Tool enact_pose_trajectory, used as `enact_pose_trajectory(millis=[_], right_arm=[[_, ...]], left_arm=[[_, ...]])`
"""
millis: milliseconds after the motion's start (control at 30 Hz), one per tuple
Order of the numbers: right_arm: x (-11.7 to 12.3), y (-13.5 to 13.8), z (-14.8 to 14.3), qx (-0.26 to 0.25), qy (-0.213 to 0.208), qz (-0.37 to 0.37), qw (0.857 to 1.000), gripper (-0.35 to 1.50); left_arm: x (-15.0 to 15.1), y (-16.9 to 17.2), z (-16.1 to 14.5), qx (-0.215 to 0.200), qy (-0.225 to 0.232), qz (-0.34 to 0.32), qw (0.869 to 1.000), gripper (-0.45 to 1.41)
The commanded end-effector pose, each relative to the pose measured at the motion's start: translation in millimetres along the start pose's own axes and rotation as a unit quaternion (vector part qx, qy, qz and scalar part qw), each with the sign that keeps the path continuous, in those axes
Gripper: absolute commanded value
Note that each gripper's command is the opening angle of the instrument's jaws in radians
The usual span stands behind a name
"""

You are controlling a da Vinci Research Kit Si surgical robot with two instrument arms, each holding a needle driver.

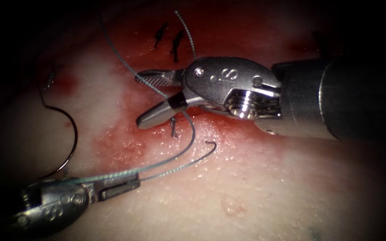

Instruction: Wound Closure

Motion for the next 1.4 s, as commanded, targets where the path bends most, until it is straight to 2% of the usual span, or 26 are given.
enact_pose_trajectory(millis=[33,133,267,367,467,600,700,767,833,900,967,1067,1100,1167,1200,1300,1333,1400], right_arm=[[0.6,1.4,-0.3,-0.023,0.003,-0.009,1.0,1.48],[1.4,2.7,-2.1,-0.056,0.02,-0.006,0.998,1.48],[1.7,3.8,-4.3,-0.091,0.064,0.012,0.994,1.48],[1.5,4.5,-5.5,-0.084,0.099,0.087,0.988,1.48],[1.3,5.2,-6.4,-0.07,0.112,0.121,0.984,1.48],[1.0,5.8,-7.2,-0.035,0.147,0.22,0.964,1.48],[1.1,5.6,-7.3,-0.014,0.157,0.258,0.953,1.48],[1.2,5.6,-7.3,-0.008,0.158,0.272,0.949,1.48],[1.3,5.4,-7.4,0.024,0.162,0.312,0.936,1.48],[1.1,5.0,-7.4,0.041,0.158,0.309,0.937,1.48],[0.8,4.6,-7.5,0.067,0.125,0.305,0.942,1.48],[0.1,3.6,-8.0,0.128,0.048,0.31,0.941,1.48],[-0.1,3.3,-8.4,0.152,0.022,0.32,0.935,1.48],[-0.5,2.8,-9.0,0.182,0.001,0.336,0.924,1.48],[-0.7,2.6,-9.4,0.201,-0.007,0.359,0.911,1.48],[-0.8,2.4,-10.5,0.244,-0.025,0.468,0.849,1.48],[-0.9,2.5,-11.0,0.263,-0.021,0.51,0.819,1.48],[-0.9,2.8,-11.8,0.255,0.0,0.555,0.792,1.48]], left_arm=[[-0.4,0.2,0.8,-0.001,-0.002,-0.004,1.0,-0.45],[-1.0,0.8,0.9,-0.007,-0.009,-0.009,1.0,-0.45],[-1.8,1.6,1.3,-0.01,-0.017,-0.012,1.0,-0.45],[-2.3,2.0,1.7,-0.011,-0.02,-0.015,1.0,-0.45],[-3.0,2.3,1.9,-0.012,-0.024,-0.017,0.999,-0.45],[-3.7,2.7,2.0,-0.014,-0.027,-0.016,0.999,-0.45],[-4.0,2.8,2.2,-0.014,-0.029,-0.017,0.999,-0.45],[-4.2,2.9,2.2,-0.014,-0.028,-0.019,0.999,-0.45],[-4.5,3.0,2.2,-0.013,-0.03,-0.021,0.999,-0.45],[-4.8,3.1,2.1,-0.014,-0.031,-0.019,0.999,-0.45],[-5.2,3.1,1.9,-0.015,-0.03,-0.023,0.999,-0.45],[-5.8,3.1,1.5,-0.017,-0.028,-0.026,0.999,-0.45],[-6.0,3.1,1.3,-0.017,-0.028,-0.028,0.999,-0.45],[-6.2,3.1,1.1,-0.018,-0.027,-0.029,0.999,-0.45],[-6.3,3.1,1.0,-0.019,-0.027,-0.029,0.999,-0.45],[-6.4,3.0,1.0,-0.019,-0.027,-0.029,0.999,-0.45],[-6.4,3.1,1.0,-0.019,-0.027,-0.029,0.999,-0.45],[-6.4,3.1,1.1,-0.018,-0.027,-0.029,0.999,-0.45]])
